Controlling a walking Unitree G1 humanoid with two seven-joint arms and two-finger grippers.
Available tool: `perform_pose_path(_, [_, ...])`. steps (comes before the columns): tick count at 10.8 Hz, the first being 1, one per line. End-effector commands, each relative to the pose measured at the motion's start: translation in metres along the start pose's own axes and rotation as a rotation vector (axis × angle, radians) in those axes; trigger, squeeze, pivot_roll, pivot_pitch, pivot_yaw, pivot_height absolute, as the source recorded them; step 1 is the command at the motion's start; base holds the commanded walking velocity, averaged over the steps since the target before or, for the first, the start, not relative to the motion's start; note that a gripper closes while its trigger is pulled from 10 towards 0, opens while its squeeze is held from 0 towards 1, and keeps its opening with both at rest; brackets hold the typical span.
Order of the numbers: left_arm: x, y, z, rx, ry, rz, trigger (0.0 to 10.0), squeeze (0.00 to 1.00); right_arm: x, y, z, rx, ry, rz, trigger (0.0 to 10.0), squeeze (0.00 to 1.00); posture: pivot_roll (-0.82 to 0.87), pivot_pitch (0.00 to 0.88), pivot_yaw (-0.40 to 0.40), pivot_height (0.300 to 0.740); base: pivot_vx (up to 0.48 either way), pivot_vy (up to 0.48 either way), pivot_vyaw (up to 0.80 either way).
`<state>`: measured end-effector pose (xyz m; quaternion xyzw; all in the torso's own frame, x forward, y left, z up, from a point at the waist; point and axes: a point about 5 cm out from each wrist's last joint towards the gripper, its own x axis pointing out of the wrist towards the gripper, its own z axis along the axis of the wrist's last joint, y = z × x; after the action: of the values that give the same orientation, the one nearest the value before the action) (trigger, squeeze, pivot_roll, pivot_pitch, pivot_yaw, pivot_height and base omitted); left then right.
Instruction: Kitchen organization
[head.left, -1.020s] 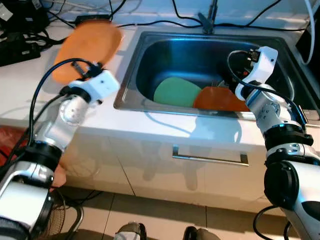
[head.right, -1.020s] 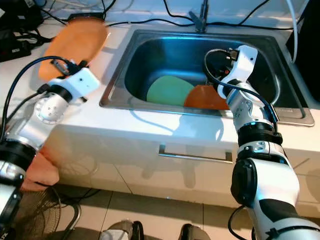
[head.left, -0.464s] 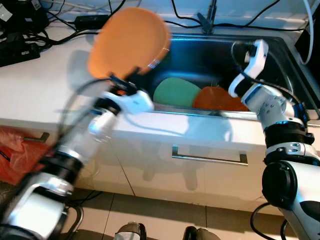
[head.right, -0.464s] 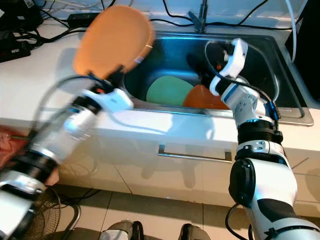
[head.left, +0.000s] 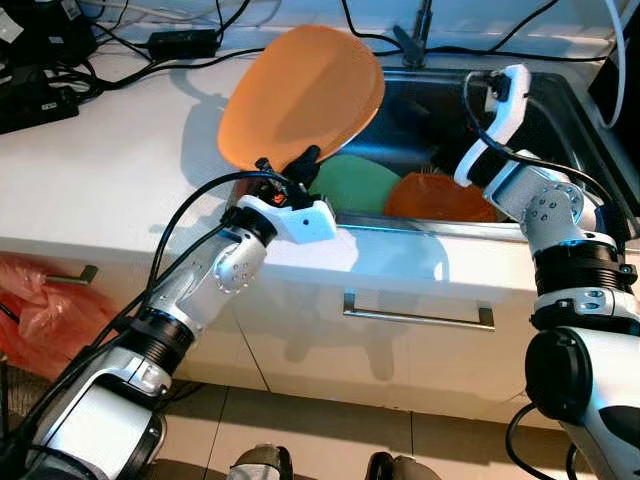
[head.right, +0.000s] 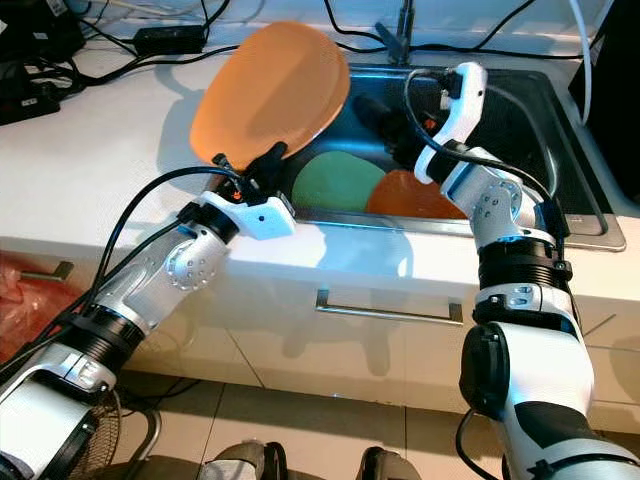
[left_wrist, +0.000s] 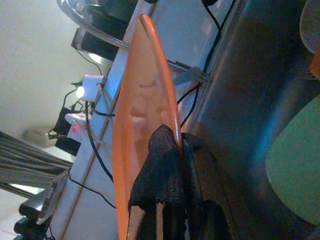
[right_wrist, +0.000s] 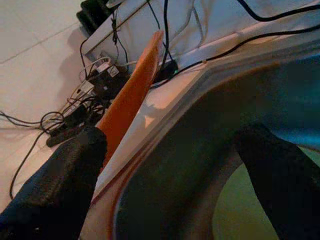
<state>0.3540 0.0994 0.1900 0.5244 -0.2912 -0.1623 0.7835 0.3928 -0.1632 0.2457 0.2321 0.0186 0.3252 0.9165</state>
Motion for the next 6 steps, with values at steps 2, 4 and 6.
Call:
perform_pose_path(2, [0.007, 0.009, 0.006, 0.027, -0.044, 0.048, 0.0, 0.0, -0.002, 0.003, 0.001, -0.001, 0.016, 0.026, 10.0, 0.82, 0.08, 0.099, 0.03, 0.74, 0.0, 0.0, 0.0])
perform_pose_path(4, [0.009, 0.007, 0.007, 0.028, -0.045, 0.046, 0.0, 0.0, -0.003, 0.013, 0.002, 0.019, 0.018, 0.11, 10.0, 0.08, 0.08, 0.096, 0.029, 0.74, 0.0, 0.0, 0.0])
perform_pose_path(6, [0.011, 0.005, 0.009, 0.031, -0.053, 0.048, 0.0, 0.0, -0.007, 0.025, -0.003, 0.033, 0.067, 0.233, 10.0, 0.0, 0.08, 0.096, 0.027, 0.74, 0.0, 0.0, 0.0])
